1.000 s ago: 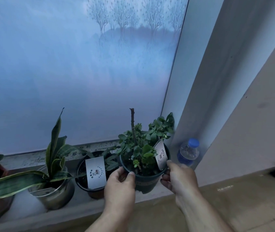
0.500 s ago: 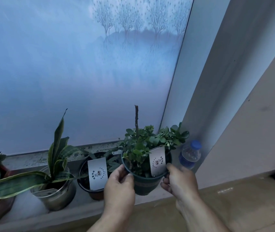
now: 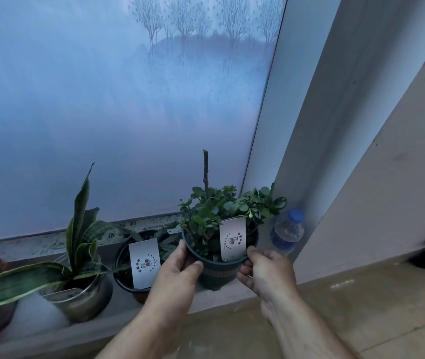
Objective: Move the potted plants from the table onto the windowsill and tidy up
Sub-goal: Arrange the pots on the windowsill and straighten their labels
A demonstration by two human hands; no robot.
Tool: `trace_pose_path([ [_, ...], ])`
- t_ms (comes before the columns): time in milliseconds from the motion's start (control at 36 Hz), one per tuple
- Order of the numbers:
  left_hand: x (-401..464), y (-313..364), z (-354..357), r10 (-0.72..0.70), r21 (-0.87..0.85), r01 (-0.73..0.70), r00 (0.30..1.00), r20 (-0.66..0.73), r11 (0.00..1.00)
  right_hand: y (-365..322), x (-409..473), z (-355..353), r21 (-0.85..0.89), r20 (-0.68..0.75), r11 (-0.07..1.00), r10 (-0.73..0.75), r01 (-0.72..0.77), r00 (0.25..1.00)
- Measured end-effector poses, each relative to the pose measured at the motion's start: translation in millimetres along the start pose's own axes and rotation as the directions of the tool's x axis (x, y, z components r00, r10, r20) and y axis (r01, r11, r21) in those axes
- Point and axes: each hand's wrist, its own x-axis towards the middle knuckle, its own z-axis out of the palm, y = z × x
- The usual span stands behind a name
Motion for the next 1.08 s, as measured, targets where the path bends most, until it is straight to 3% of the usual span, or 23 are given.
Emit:
trace_pose_path([
  [639, -12, 14, 3, -0.065, -0.046, 0.064, 0.998, -0.012, 0.997, -1, -9, 2, 0.055, -0.025, 0.998, 0.027, -0.026, 0.999],
  [694, -16, 18, 3, -0.053, -0.029, 0.053, 0.998, -0.013, 0.998, -4, -17, -1, 0.02, -0.089, 1.0, -0.021, 0.023, 0.996],
  [778, -27, 29, 8, -0.012, 0.007, 0.012, 0.998, -0.057, 1.0, -21, -36, -7, -0.145, -0.153, 0.969, -0.223, 0.202, 0.963],
  [861, -40, 41, 6, 0.03, 0.029, -0.026, 0.989, -0.144, 0.999, -38, -62, -5, -0.111, -0.02, 0.92, -0.381, 0.376, 0.924],
  [1000, -51, 61, -7, 0.142, 0.084, -0.124, 0.95, -0.279, 0.989, -48, -89, 21, -0.025, 0.316, 0.901, -0.403, 0.432, 0.859],
  [1083, -58, 70, -19, 0.18, 0.084, -0.161, 0.927, -0.33, 0.983, -47, -95, 38, -0.025, 0.42, 0.885, -0.413, 0.465, 0.808],
])
